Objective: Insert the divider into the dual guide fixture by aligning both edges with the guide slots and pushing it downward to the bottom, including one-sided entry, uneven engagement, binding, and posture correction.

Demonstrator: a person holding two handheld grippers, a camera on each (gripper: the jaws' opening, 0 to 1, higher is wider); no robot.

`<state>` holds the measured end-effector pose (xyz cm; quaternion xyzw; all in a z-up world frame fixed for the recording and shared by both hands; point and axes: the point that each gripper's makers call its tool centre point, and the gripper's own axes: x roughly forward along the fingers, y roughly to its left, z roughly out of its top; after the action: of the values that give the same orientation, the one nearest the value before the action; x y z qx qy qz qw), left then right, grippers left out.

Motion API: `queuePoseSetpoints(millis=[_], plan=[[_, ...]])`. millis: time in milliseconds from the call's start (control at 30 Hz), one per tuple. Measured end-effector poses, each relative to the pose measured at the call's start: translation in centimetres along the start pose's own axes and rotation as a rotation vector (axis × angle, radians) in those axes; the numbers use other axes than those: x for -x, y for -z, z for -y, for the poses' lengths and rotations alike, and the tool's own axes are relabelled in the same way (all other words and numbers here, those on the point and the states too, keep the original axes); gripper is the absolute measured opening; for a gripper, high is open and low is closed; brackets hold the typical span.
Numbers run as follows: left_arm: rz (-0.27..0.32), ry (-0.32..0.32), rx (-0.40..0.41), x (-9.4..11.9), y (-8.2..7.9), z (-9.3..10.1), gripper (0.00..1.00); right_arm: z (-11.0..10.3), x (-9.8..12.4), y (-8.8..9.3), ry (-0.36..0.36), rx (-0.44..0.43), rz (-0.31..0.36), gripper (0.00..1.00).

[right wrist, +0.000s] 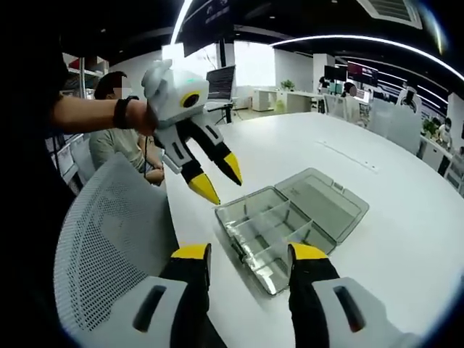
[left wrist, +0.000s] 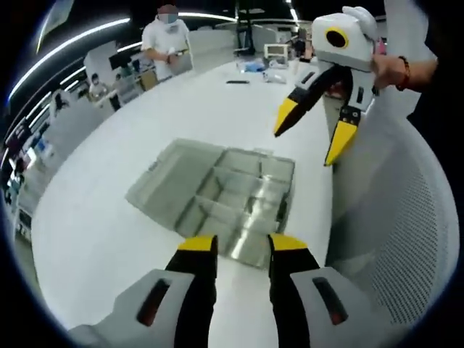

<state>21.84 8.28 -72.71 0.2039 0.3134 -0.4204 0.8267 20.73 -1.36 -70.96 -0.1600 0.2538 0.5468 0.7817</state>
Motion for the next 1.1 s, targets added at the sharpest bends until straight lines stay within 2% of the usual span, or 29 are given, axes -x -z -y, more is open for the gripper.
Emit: queuePoseSetpoints(millis=[100, 333, 500, 733, 1100], plan=[[0.039, -0.01, 0.04, 0.8, -0.1, 0.5, 0.31, 0.2, 0.2, -0.1, 0.014, 0.0, 0.001, 0.45], [0.097, -0.022, 0.073, 2.1, 0.3, 1.7, 0.41, 0.5, 0.7, -0.1, 0.057, -0.043, 0.025, 0.56], [0.152, -0.03, 0.119, 2.8, 0.0, 2.1, 0.46, 0.5, 1.2, -0.1, 0.071, -0.075, 0.041, 0.59], [0.189, -0.06, 0.143, 3.5, -0.6, 2.4, 0.51, 0.8, 2.1, 0.2, 0.088, -0.086, 0.04, 0.59], [0.188, -0.083, 0.149, 5.1, 0.0, 3.2, 0.6, 0.6, 2.8, 0.8, 0.094, -0.093, 0.026, 0.59]])
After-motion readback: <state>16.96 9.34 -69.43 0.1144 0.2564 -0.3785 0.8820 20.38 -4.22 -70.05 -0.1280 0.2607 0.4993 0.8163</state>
